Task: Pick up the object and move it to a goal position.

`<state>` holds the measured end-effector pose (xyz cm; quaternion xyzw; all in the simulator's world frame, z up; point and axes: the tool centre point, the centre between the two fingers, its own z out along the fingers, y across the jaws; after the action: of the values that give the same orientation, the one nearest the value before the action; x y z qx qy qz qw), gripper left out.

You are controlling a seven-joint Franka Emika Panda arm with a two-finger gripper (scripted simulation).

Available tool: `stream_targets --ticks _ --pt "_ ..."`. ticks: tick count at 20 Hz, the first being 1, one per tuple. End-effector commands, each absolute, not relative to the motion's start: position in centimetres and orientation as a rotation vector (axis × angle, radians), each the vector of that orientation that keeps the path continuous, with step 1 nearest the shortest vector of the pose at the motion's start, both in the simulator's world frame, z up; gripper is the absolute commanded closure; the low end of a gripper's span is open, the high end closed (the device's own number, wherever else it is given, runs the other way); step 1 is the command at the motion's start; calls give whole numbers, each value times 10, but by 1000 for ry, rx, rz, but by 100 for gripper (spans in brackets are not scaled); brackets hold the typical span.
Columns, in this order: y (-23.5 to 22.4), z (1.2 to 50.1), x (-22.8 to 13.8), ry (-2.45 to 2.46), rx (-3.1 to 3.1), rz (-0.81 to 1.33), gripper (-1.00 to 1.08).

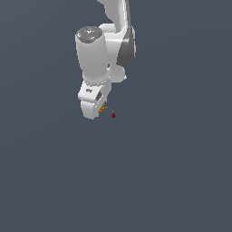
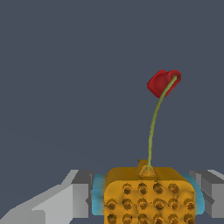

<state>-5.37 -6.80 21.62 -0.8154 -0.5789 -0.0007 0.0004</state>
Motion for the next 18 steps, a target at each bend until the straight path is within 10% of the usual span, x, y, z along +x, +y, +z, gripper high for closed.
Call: stream_targets --ticks 1,18 --pt "-86 242 -56 -1819 -2559 -4 108" --pt "-156 336 -57 -1817 -2562 0 108"
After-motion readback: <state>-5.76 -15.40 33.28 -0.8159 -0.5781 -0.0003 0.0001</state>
